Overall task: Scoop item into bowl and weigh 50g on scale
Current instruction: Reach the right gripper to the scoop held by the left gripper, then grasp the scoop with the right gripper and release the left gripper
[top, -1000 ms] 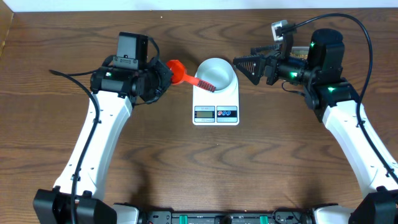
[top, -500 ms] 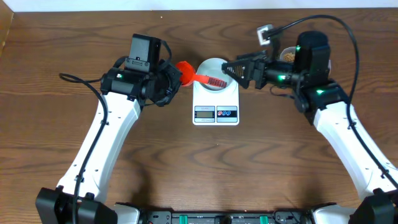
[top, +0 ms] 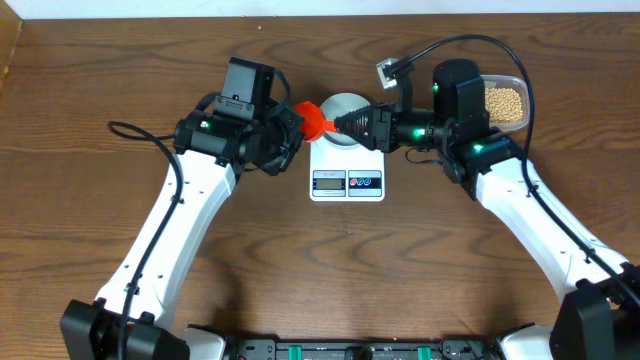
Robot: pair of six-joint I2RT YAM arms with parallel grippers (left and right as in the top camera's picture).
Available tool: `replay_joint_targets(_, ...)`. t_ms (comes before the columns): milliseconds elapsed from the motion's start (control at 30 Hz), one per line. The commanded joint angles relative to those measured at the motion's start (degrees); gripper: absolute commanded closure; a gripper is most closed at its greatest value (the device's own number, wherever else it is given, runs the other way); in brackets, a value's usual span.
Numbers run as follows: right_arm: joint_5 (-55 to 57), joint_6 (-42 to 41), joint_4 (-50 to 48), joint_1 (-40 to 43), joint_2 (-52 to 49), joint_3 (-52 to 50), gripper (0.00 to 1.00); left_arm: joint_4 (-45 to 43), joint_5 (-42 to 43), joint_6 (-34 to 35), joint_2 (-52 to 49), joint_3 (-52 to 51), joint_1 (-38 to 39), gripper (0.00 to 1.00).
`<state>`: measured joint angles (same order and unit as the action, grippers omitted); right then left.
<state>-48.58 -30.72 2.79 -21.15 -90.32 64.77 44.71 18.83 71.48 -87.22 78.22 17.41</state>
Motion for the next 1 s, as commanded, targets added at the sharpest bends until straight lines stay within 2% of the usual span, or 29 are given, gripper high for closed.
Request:
replay_joint_targets(0, -1.16, -0.55, -0.04, -0.7, -0.2, 1.16, 0.65, -0.07, 0.22, 0.35, 0.39, -0.39, 0.59, 0.92)
replay_joint_targets(333, -1.84, -0.52, -0.02, -0.7, -0.24, 1.16, 0.84, -0.09, 0.2, 0.35, 0.39, -0.39, 0.94, 0.92)
replay_joint_targets(467, -1.97, -0.5, -0.02, -0.7, -0.24, 1.16, 0.98, -0.28, 0.17, 0.35, 0.39, -0.39, 0.94, 0.92)
replay_joint_targets(500, -1.97, -0.5, -0.02, -0.7, -0.24, 1.16, 0.99, -0.28, 0.17, 0.35, 0.39, -0.39, 0.94, 0.92)
replay_joint_targets(567, -1.97, -0.5, -0.02, -0.7, -0.24, 1.16, 0.99, -0.26, 0.17, 0.35, 0.39, -0.39, 0.94, 0.85)
replay_joint_targets(700, -1.44, -0.52, -0.13, -0.52, -0.24, 1.16, 0.99, -0.26, 0.2, 0.37, 0.39, -0.39, 0.94, 0.53)
replay_joint_targets(733, -0.87, -0.55, -0.11, -0.46, -0.24, 1.16, 0.99, -0.28, 0.17, 0.37, 0.39, -0.39, 0.94, 0.48)
replay_joint_targets(800, -0.13, -0.59, -0.13, -0.22, -0.24, 1.16, 0.99, -0.26, 0.17, 0.37, 0.39, -0.39, 0.94, 0.42)
replay_joint_targets(967, 5.09, -0.57, 0.55, 1.62, -0.24, 1.16, 0.99, -0.24, -0.09, 0.13, 0.39, -0.39, 0.94, 0.38)
